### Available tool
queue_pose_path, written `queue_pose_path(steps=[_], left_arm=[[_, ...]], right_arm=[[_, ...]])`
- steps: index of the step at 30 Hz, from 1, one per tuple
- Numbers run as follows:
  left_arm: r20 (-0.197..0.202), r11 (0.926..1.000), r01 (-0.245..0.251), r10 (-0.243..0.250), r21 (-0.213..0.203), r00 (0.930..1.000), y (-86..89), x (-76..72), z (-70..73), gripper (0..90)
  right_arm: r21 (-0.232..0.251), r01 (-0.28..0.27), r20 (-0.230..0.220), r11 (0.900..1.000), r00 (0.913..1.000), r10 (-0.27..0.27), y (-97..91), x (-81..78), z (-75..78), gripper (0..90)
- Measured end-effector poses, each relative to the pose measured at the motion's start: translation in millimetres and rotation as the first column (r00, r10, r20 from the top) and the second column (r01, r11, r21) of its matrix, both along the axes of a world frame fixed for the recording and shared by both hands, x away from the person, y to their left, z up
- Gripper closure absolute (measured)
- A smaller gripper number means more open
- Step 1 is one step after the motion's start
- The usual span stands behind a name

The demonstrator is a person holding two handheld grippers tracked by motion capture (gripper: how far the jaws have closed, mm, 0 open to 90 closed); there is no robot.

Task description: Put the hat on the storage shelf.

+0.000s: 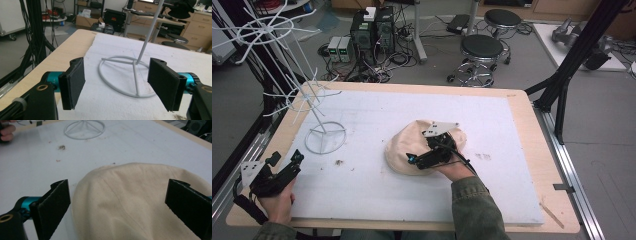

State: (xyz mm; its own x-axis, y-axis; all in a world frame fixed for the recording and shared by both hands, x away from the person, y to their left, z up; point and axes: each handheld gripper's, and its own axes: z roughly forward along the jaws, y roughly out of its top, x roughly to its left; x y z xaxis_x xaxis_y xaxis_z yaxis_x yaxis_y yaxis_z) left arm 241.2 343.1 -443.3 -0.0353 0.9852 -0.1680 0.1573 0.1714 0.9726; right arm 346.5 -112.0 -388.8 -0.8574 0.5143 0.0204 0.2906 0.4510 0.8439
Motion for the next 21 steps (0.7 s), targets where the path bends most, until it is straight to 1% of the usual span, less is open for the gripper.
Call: queue_pose_path(steps=[3, 7, 8, 9, 11, 12, 14, 15, 17, 20, 21], left_arm=[[-0.014, 1.0000, -0.005, 0.005, -0.002, 0.9999, 0.0, 0.9, -0.6, 30.2], [-0.016, 1.0000, -0.007, 0.007, 0.000, 0.9998, 0.2, 1.1, -0.8, 30.2], [-0.016, 1.0000, -0.007, 0.007, -0.001, 0.9998, 0.1, 1.1, -0.7, 30.2], [-0.017, 1.0000, -0.007, 0.007, -0.001, 0.9998, 0.0, 1.2, -0.8, 30.2], [-0.017, 1.0000, -0.006, 0.006, -0.001, 0.9998, -0.1, 1.3, -0.8, 30.2], [-0.018, 1.0000, -0.006, 0.006, -0.001, 0.9998, -0.1, 1.4, -0.8, 30.2], [-0.017, 1.0000, -0.006, 0.006, -0.002, 0.9998, -0.4, 1.5, -0.9, 30.3], [-0.018, 1.0000, -0.005, 0.005, -0.002, 0.9998, -0.5, 1.6, -0.9, 30.3], [-0.020, 1.0000, -0.005, 0.005, -0.005, 0.9998, -0.3, 1.6, -1.0, 30.2], [-0.020, 1.0000, -0.005, 0.005, -0.006, 0.9998, -0.1, 1.7, -1.1, 30.3], [-0.021, 1.0000, -0.005, 0.004, -0.007, 0.9998, -0.1, 1.7, -1.0, 30.3]], right_arm=[[-0.023, -0.017, -0.019, 0.9996, 0.9997, 0.016, 3.8, 0.2, -4.1, 5.1], [-0.077, -0.059, -0.046, 0.9953, 0.9974, 0.056, 9.9, 0.0, -12.0, 5.1], [-0.111, -0.086, -0.058, 0.9901, 0.9951, 0.080, 13.0, -0.7, -15.9, 5.2], [-0.111, -0.086, -0.058, 0.9901, 0.9951, 0.080, 13.0, -0.7, -15.9, 5.2], [-0.144, -0.111, -0.070, 0.9834, 0.9924, 0.101, 17.6, -0.9, -20.9, 5.2], [-0.144, -0.111, -0.070, 0.9834, 0.9924, 0.101, 17.6, -0.9, -20.9, 5.2], [-0.165, -0.119, -0.072, 0.9791, 0.9915, 0.108, 20.0, -0.6, -24.2, 5.2], [-0.184, -0.121, -0.081, 0.9754, 0.9909, 0.107, 21.1, 0.0, -26.7, 5.2], [-0.190, -0.122, -0.085, 0.9743, 0.9906, 0.107, 21.5, 0.5, -27.9, 5.2], [-0.193, -0.139, -0.108, 0.9712, 0.9869, 0.120, 21.9, 1.5, -30.7, 5.2], [-0.194, -0.145, -0.127, 0.9701, 0.9843, 0.122, 22.1, 1.0, -31.4, 5.3]])
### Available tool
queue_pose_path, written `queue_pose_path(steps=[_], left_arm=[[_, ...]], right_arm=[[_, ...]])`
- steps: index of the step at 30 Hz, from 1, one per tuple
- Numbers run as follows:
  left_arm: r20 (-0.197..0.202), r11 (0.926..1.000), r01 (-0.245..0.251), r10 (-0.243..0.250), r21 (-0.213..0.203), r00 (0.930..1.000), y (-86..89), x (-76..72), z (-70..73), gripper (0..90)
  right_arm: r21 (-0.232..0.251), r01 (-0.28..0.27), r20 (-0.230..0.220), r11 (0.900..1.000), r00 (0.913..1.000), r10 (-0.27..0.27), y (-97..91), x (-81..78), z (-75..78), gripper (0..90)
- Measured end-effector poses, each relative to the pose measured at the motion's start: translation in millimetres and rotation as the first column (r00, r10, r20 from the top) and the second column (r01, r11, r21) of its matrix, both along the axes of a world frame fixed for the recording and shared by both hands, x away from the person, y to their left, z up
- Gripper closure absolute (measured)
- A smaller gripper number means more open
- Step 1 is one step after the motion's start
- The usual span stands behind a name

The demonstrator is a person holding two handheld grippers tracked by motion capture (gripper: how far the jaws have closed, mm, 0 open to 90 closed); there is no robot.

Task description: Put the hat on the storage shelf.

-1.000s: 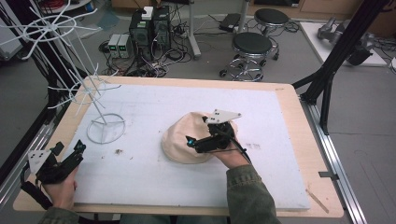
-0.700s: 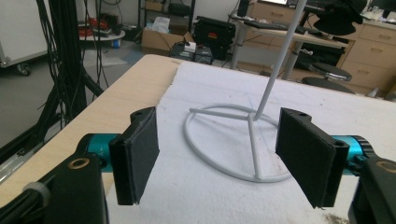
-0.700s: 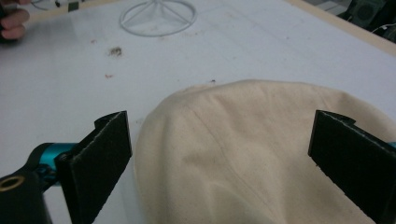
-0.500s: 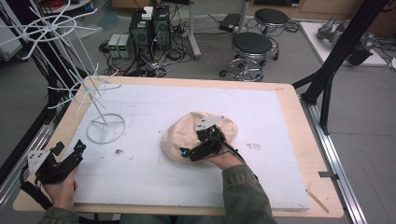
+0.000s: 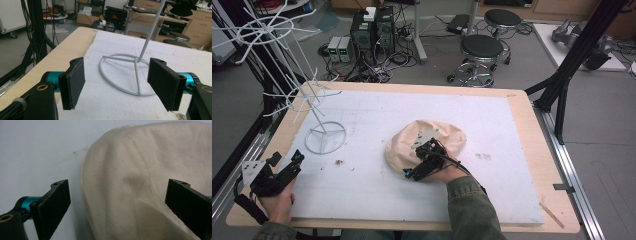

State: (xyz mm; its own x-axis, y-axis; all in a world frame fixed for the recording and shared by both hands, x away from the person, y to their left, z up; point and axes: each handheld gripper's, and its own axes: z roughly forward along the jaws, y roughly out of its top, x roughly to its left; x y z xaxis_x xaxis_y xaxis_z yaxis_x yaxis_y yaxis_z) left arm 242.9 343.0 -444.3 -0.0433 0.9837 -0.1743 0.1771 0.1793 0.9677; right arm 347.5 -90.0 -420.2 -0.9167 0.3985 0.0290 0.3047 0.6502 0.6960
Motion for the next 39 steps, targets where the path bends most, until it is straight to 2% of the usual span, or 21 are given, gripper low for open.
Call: queue_pose_path(steps=[7, 8, 9, 10, 12, 15, 16, 17, 18, 20, 23, 24, 25, 26, 30, 32, 33, 34, 36, 39], left_arm=[[0.002, 1.0000, -0.001, 0.001, 0.000, 1.0000, -0.3, 0.6, -0.3, 30.3], [0.001, 1.0000, -0.001, 0.001, -0.001, 1.0000, -0.3, 0.8, -0.4, 30.3], [-0.002, 1.0000, -0.001, 0.001, -0.004, 1.0000, -0.3, 0.9, -0.3, 30.3], [-0.004, 1.0000, -0.002, 0.002, -0.006, 1.0000, -0.3, 1.3, -0.5, 30.3], [-0.006, 0.9999, -0.001, 0.001, -0.012, 1.0000, -0.4, 1.9, -0.7, 30.3], [-0.007, 0.9999, 0.001, -0.001, -0.016, 1.0000, -0.9, 2.5, -0.9, 30.4], [-0.006, 0.9999, 0.001, -0.001, -0.016, 1.0000, -1.0, 2.7, -1.0, 30.4], [-0.006, 0.9999, 0.001, -0.001, -0.016, 1.0000, -0.9, 2.7, -1.1, 30.4], [-0.008, 0.9999, 0.001, -0.001, -0.017, 1.0000, -0.9, 2.8, -1.1, 30.4], [-0.011, 0.9997, -0.001, 0.001, -0.023, 0.9999, -0.6, 3.0, -1.2, 30.4], [-0.012, 0.9996, -0.004, 0.004, -0.026, 0.9999, -0.3, 3.1, -1.3, 30.4], [-0.013, 0.9996, -0.005, 0.004, -0.028, 0.9999, -0.3, 3.1, -1.3, 30.4], [-0.013, 0.9996, -0.004, 0.004, -0.029, 0.9999, -0.4, 3.2, -1.3, 30.4], [-0.013, 0.9995, -0.004, 0.003, -0.030, 0.9999, -0.5, 3.3, -1.4, 30.4], [-0.013, 0.9996, -0.003, 0.002, -0.030, 0.9999, -0.7, 3.2, -1.4, 30.4], [-0.014, 0.9996, -0.003, 0.002, -0.029, 0.9999, -0.7, 3.4, -1.5, 30.4], [-0.015, 0.9996, -0.003, 0.002, -0.029, 0.9999, -0.7, 3.5, -1.6, 30.4], [-0.015, 0.9995, -0.002, 0.002, -0.030, 0.9999, -0.7, 3.5, -1.5, 30.4], [-0.013, 0.9995, -0.002, 0.001, -0.031, 0.9999, -0.8, 3.3, -1.4, 30.4], [-0.013, 0.9995, -0.002, 0.001, -0.031, 0.9999, -0.7, 3.2, -1.5, 30.4]], right_arm=[[-0.060, -0.007, -0.030, 0.9982, 0.9995, 0.005, 2.2, 1.5, -8.3, 5.4], [-0.077, -0.007, -0.031, 0.9970, 0.9995, 0.004, 2.9, 1.8, -10.2, 5.4], [-0.115, -0.006, -0.030, 0.9933, 0.9996, 0.003, 5.0, 2.2, -14.8, 5.4], [-0.115, -0.006, -0.030, 0.9933, 0.9996, 0.003, 5.0, 2.2, -14.8, 5.4], [-0.145, -0.009, -0.020, 0.9894, 0.9998, 0.006, 7.6, 2.3, -18.6, 5.4], [-0.144, -0.003, -0.025, 0.9896, 0.9997, 0.000, 8.5, 2.8, -19.9, 5.8], [-0.143, 0.000, -0.021, 0.9897, 0.9998, -0.003, 8.5, 2.2, -19.1, 10.1], [-0.143, 0.000, -0.021, 0.9897, 0.9998, -0.003, 8.5, 2.2, -19.1, 10.1], [-0.143, 0.004, -0.016, 0.9897, 0.9998, -0.006, 8.5, 0.5, -16.9, 17.5], [-0.143, 0.000, -0.013, 0.9897, 0.9999, -0.002, 8.8, -0.6, -16.2, 21.0], [-0.147, -0.050, -0.005, 0.9879, 0.9987, 0.050, 9.8, -6.2, -11.7, 43.4], [-0.155, -0.061, -0.002, 0.9860, 0.9981, 0.061, 11.1, -8.2, -10.5, 47.6], [-0.160, -0.060, -0.004, 0.9853, 0.9982, 0.060, 11.9, -9.9, -9.6, 51.3], [-0.155, -0.046, -0.025, 0.9868, 0.9988, 0.043, 11.6, -11.5, -7.8, 56.2], [-0.143, -0.041, -0.033, 0.9889, 0.9988, 0.037, 10.3, -13.0, -5.5, 61.9], [-0.122, -0.036, 0.009, 0.9919, 0.9993, 0.037, 11.1, -18.4, -2.7, 70.3], [-0.122, -0.036, 0.009, 0.9919, 0.9993, 0.037, 11.1, -18.4, -2.7, 70.3], [-0.119, -0.034, 0.036, 0.9923, 0.9986, 0.038, 12.8, -20.5, -1.4, 74.1], [-0.115, -0.037, 0.055, 0.9927, 0.9975, 0.043, 16.3, -22.3, -0.2, 76.5], [-0.107, -0.026, 0.037, 0.9939, 0.9988, 0.031, 15.6, -21.7, -0.3, 76.7]])
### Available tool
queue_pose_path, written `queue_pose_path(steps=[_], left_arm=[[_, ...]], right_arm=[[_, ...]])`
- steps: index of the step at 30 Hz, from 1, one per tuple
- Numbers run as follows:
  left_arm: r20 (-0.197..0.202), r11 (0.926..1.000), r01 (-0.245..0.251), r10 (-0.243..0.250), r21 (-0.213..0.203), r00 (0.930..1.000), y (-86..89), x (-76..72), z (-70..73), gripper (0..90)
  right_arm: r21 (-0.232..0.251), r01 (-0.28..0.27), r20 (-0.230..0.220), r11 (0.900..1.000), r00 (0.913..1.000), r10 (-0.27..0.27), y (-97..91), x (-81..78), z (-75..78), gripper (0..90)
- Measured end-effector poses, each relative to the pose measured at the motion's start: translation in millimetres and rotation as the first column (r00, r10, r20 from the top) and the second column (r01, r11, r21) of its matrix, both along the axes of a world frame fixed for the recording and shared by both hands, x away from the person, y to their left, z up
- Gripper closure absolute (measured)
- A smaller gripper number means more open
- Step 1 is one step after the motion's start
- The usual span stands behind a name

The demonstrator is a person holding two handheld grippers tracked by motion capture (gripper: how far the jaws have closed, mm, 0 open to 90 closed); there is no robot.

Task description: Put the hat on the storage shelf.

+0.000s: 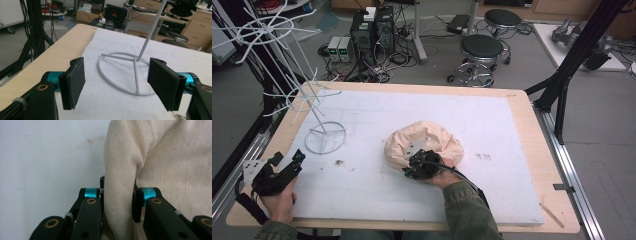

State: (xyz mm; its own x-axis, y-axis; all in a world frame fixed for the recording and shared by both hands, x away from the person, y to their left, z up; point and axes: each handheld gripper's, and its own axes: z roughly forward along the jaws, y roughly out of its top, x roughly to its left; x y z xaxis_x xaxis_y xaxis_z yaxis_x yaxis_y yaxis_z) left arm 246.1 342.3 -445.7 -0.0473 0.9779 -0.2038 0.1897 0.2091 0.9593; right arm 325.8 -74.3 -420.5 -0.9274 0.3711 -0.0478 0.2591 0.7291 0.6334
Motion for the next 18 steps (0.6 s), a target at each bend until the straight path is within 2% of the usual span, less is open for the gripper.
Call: queue_pose_path(steps=[6, 13, 17, 18], left_arm=[[0.001, 1.0000, 0.003, -0.003, -0.003, 1.0000, -0.2, -0.2, 0.2, 30.4], [0.002, 1.0000, 0.005, -0.005, -0.002, 1.0000, -0.5, -1.1, 0.6, 30.4], [0.002, 1.0000, 0.007, -0.007, -0.002, 1.0000, -0.9, -1.5, 0.7, 30.4], [0.002, 1.0000, 0.008, -0.008, -0.002, 1.0000, -1.0, -1.5, 0.6, 30.4]], right_arm=[[0.003, 0.001, 0.005, 1.0000, 1.0000, -0.001, -0.5, 0.9, 0.7, 77.1], [0.002, 0.000, -0.018, 1.0000, 0.9998, 0.000, -2.9, 0.4, 2.7, 77.0], [0.027, 0.016, 0.002, 0.9995, 0.9999, -0.016, -5.7, 1.3, 7.7, 76.9], [0.038, 0.022, -0.008, 0.9991, 0.9997, -0.021, -6.9, 2.0, 9.7, 76.8]])
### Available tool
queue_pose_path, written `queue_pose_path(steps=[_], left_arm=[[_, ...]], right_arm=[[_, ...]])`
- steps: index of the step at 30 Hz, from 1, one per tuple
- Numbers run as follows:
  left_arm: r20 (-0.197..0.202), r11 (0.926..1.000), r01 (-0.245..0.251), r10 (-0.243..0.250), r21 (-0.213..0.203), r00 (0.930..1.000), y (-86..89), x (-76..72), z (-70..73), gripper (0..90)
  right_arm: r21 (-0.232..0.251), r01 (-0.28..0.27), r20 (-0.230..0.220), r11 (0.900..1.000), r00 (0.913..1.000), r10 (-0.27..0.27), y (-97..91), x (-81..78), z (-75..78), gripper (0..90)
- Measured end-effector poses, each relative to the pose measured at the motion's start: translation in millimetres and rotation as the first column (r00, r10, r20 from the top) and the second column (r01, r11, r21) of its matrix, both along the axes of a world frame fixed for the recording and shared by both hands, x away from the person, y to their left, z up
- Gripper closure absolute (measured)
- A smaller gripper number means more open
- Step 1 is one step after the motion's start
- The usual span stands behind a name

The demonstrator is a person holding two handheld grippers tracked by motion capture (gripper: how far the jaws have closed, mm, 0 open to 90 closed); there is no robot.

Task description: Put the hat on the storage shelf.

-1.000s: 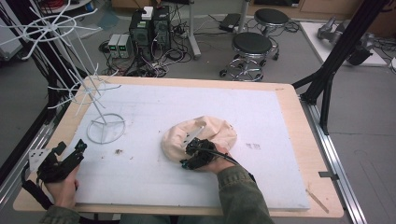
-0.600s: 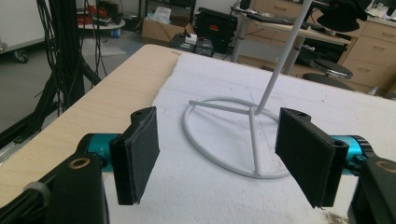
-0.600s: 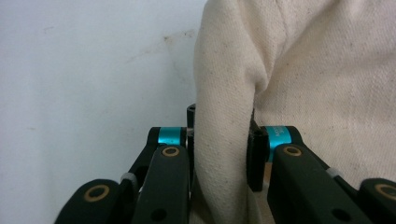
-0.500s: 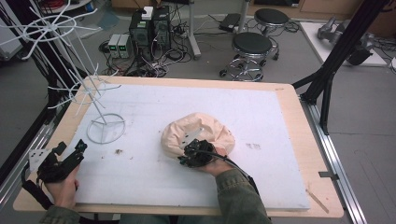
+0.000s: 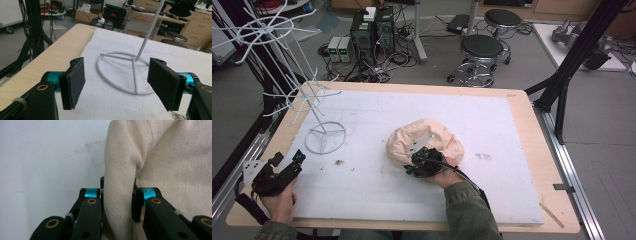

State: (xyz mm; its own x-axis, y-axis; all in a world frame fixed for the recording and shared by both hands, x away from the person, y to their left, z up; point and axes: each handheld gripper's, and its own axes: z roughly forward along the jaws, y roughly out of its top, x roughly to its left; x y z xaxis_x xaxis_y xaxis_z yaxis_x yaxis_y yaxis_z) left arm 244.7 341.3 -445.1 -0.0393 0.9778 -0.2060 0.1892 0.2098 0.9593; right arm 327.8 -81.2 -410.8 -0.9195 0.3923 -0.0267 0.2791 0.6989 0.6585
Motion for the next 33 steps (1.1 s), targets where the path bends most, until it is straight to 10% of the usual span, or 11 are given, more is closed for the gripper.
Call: queue_pose_path(steps=[8, 16, 22, 33], left_arm=[[-0.002, 1.0000, 0.001, -0.001, -0.003, 1.0000, -0.2, 0.5, -0.2, 30.4], [0.004, 0.9999, 0.012, -0.012, -0.006, 0.9999, -0.6, -0.8, 0.3, 30.3], [0.005, 1.0000, 0.008, -0.008, -0.005, 1.0000, -0.1, -0.2, 0.1, 30.3], [0.004, 0.9998, 0.018, -0.018, -0.004, 0.9998, -0.8, -0.4, 0.2, 30.3]], right_arm=[[0.066, 0.029, 0.010, 0.9974, 0.9995, -0.029, -8.8, -1.3, 14.6, 76.1], [0.154, 0.018, 0.119, 0.9880, 0.9922, -0.036, -10.6, -3.5, 37.7, 75.7], [0.282, 0.011, 0.163, 0.9593, 0.9849, -0.059, -8.1, -4.8, 55.2, 75.6], [0.375, -0.045, 0.236, 0.9261, 0.9705, -0.049, 10.5, -5.3, 89.4, 75.0]])
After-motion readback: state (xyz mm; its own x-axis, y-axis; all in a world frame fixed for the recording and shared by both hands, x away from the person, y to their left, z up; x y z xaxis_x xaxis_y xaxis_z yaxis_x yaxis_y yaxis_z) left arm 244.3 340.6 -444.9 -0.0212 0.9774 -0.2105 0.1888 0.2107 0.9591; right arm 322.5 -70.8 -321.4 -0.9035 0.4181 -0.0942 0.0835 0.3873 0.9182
